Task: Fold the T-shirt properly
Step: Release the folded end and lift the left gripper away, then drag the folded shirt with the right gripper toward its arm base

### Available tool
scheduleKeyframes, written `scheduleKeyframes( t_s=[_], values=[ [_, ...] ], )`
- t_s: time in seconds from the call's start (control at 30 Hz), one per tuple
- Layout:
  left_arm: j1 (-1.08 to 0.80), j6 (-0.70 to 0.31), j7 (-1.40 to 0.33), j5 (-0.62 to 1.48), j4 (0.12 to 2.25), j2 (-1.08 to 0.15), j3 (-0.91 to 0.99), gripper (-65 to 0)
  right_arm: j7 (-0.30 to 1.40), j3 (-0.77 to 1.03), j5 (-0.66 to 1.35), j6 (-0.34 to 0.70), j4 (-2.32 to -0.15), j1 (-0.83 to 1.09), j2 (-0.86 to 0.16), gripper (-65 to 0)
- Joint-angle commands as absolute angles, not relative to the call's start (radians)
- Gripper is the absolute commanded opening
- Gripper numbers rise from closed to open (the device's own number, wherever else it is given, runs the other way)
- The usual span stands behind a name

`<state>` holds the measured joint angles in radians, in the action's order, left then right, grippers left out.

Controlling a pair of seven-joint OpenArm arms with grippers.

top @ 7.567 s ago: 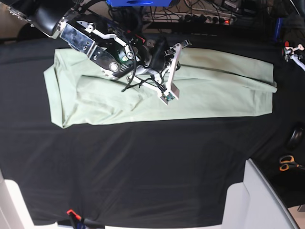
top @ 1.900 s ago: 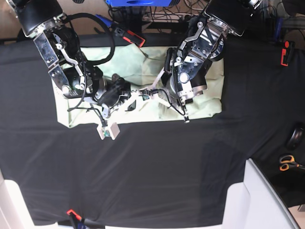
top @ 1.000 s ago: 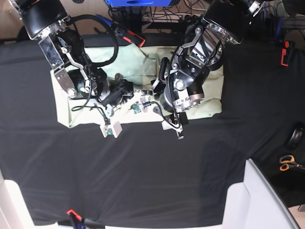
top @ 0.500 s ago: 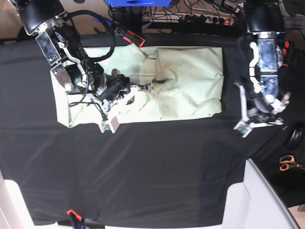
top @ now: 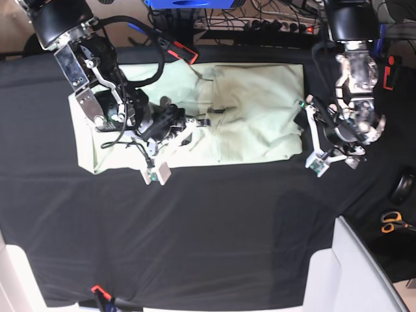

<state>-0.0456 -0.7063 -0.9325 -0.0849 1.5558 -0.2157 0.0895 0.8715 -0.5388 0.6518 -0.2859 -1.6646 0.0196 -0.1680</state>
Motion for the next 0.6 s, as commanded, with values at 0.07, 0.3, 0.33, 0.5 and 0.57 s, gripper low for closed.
scheduleKeyframes(
  t_s=[0.07,0.3,0.33,0.5,0.57],
  values=[
    [-0.008,-0.698,-0.923,-0.038,1.555,-0.234,0.094,-2.0,0.858,-0.533,0.661,-0.28,-1.679,0.007,-0.174,-65.0],
    [0.022,-0.698,-0.923,-0.038,1.526,-0.185,0.094,-11.4,0.858,-0.533,0.661,-0.28,-1.679,0.007,-0.174,-65.0],
    [0.022,-0.698,-0.923,-0.038,1.526,-0.179,0.094,-12.8,0.858,-0.535,0.661,-0.28,-1.679,0.007,-0.174,-65.0],
    [0.022,-0.698,-0.923,-0.03,1.526,-0.16,0.088,-20.2,0.857,-0.535,0.661,-0.28,-1.679,0.008,-0.174,-65.0],
    [0.022,-0.698,-0.923,-0.03,1.529,-0.16,0.087,-22.3,0.857,-0.535,0.661,-0.28,-1.679,0.008,-0.174,-65.0]
  ],
)
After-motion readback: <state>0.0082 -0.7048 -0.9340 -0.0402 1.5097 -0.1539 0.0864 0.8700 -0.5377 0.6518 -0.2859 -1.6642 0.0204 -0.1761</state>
